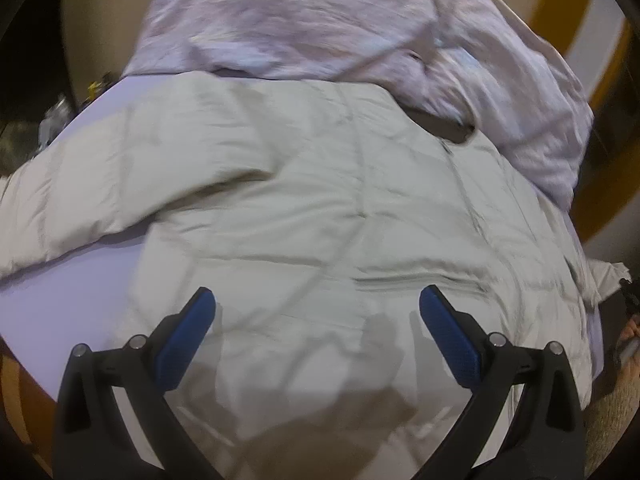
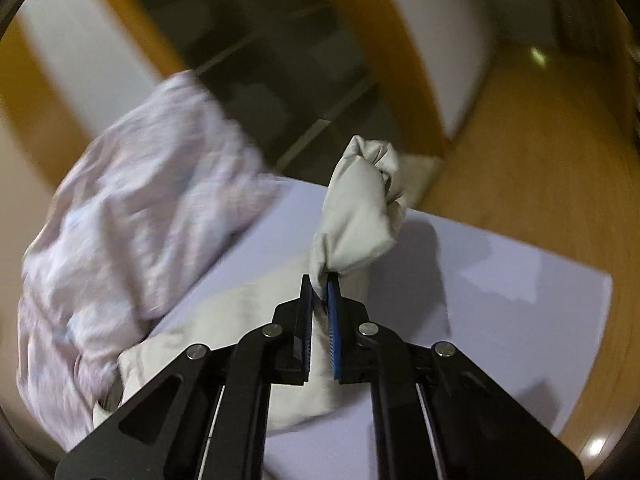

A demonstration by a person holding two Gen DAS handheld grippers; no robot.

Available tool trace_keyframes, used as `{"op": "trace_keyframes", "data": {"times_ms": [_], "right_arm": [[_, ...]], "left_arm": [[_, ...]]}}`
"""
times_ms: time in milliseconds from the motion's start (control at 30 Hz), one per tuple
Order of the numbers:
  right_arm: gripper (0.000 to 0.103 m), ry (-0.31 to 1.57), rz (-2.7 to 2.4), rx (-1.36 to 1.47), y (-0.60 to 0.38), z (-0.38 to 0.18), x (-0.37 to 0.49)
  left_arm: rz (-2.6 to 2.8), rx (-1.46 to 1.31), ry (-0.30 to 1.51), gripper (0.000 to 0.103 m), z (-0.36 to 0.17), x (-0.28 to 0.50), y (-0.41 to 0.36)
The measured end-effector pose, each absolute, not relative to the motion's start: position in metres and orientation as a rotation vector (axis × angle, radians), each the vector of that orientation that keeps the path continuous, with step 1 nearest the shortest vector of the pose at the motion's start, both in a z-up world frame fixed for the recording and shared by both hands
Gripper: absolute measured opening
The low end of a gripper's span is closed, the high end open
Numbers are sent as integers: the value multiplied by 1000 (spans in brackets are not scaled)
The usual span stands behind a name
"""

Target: Fold large clothes

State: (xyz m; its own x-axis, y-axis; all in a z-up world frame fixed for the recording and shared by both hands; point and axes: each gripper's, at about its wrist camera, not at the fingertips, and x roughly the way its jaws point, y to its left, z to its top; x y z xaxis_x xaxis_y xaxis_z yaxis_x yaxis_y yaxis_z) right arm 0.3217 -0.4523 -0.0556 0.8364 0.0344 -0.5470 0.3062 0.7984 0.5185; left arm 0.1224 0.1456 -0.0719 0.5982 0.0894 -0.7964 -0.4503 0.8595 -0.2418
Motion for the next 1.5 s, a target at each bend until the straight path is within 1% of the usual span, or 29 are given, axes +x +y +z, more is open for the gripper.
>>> {"op": "trace_keyframes", "data": {"times_ms": [67,233,433,567,733,933,1000,1033,1067,1100,1133,1167,1200,1267,1300,1333,1433,1500], "right_arm": [[7,556,-69,553,-417,-34,327],[7,538,146,411,-325,0,334],[7,569,369,299,-219,10,338],[7,618,509,217,-142,3,330],[7,720,640,97,-63,-27,311],[7,862,693,-106,1,-79,290],[7,855,676,-113,-2,-81,287],[10,832,648,-107,-6,-77,289],[15,815,622,-104,-11,-72,290],[36,796,596,-94,-15,-69,294],[62,775,559,-82,-20,-65,299],[66,769,538,-83,-22,-65,303],[65,772,529,-89,-20,-67,307],[52,786,500,-112,-14,-74,316],[43,790,488,-113,-13,-75,321],[39,793,470,-102,-13,-76,327],[37,798,390,-36,-19,-82,344],[37,854,372,-29,-17,-94,357]], "left_arm": [[355,-475,862,101,-70,116,159],[418,-494,806,101,-62,97,182],[470,-482,766,101,-55,80,197],[495,-503,767,101,-56,71,208],[517,-548,766,101,-60,57,223],[582,-567,759,101,-64,36,239],[599,-557,755,101,-65,29,242],[613,-556,748,101,-65,24,245],[620,-562,744,101,-66,20,248],[621,-577,740,101,-68,16,252],[622,-587,739,101,-69,14,255],[628,-597,738,101,-71,12,258],[637,-602,737,101,-72,10,260],[661,-597,733,101,-74,6,263],[669,-592,735,101,-75,6,263],[670,-588,739,101,-76,6,264],[664,-582,742,101,-78,4,264],[660,-586,751,101,-80,2,267]]}}
